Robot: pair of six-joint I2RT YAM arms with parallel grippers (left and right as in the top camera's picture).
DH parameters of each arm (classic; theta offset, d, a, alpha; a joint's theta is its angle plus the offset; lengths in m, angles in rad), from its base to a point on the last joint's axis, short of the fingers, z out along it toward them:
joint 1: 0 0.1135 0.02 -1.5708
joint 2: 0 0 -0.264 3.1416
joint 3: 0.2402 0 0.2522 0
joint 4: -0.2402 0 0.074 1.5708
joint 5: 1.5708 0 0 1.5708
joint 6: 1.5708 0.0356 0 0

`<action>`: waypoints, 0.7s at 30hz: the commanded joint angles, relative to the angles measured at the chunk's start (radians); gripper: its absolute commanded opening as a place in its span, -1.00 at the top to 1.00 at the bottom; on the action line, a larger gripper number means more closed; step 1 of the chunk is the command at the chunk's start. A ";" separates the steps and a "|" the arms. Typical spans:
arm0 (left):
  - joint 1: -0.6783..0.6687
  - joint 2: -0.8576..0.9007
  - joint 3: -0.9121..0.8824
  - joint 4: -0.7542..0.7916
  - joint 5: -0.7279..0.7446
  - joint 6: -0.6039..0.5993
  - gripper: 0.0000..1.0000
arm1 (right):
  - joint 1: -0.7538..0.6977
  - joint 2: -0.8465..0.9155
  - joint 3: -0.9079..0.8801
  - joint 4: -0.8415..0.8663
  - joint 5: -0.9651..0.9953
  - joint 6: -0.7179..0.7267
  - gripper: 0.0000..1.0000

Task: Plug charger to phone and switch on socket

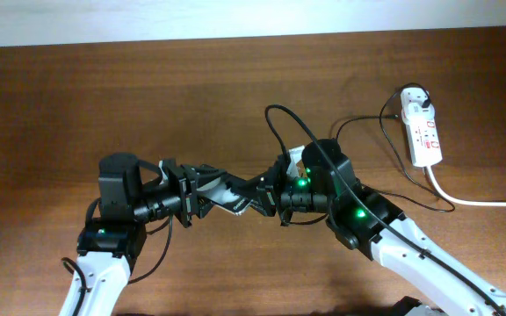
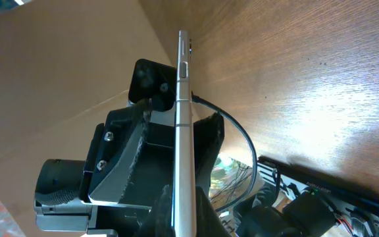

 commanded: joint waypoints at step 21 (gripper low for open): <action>0.000 0.002 0.004 0.033 -0.181 -0.144 1.00 | 0.006 -0.008 0.016 0.003 0.011 0.044 0.55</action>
